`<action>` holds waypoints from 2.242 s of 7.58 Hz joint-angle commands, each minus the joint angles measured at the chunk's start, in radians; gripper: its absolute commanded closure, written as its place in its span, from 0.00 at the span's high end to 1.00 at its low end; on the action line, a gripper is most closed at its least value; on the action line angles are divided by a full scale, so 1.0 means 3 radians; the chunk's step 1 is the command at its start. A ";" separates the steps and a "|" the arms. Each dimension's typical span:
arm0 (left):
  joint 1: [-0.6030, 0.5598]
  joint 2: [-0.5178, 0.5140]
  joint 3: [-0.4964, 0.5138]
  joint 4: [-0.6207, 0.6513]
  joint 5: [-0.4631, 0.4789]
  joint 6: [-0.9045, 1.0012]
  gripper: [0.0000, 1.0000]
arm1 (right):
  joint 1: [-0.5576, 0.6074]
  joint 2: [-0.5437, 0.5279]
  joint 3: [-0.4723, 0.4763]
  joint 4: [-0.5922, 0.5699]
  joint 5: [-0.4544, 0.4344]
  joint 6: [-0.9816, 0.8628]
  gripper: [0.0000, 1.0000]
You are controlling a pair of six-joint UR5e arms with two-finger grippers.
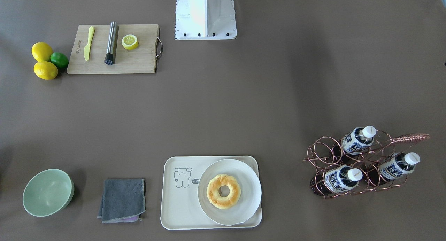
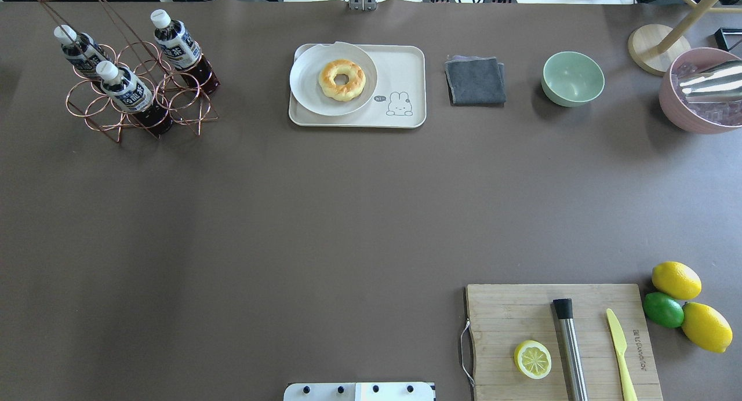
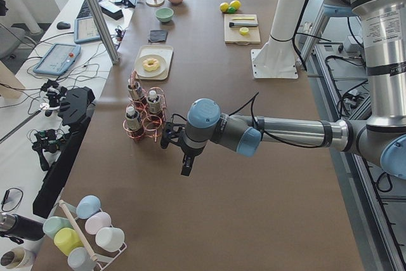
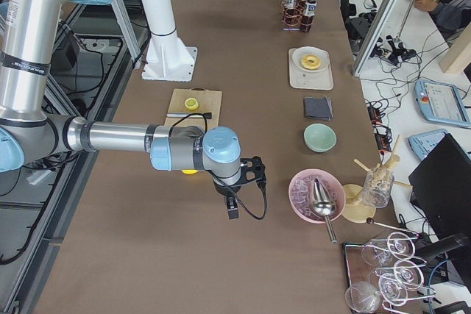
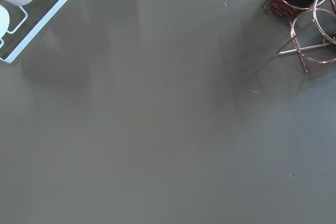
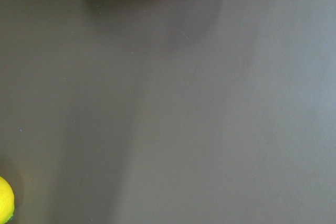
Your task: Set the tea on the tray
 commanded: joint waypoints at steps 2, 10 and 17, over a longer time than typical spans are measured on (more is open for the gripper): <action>-0.0002 0.0020 -0.0010 -0.0014 -0.0001 0.0006 0.98 | 0.0000 0.0005 0.0004 0.0000 0.0090 0.0001 1.00; -0.0002 0.0020 -0.0025 -0.0014 -0.0006 -0.0030 0.97 | 0.0000 -0.0026 0.0004 -0.0005 0.0090 0.0006 1.00; -0.0002 0.0122 -0.0025 -0.0004 -0.0139 0.0016 0.97 | 0.0005 -0.0056 0.0009 0.0000 0.0090 0.0011 1.00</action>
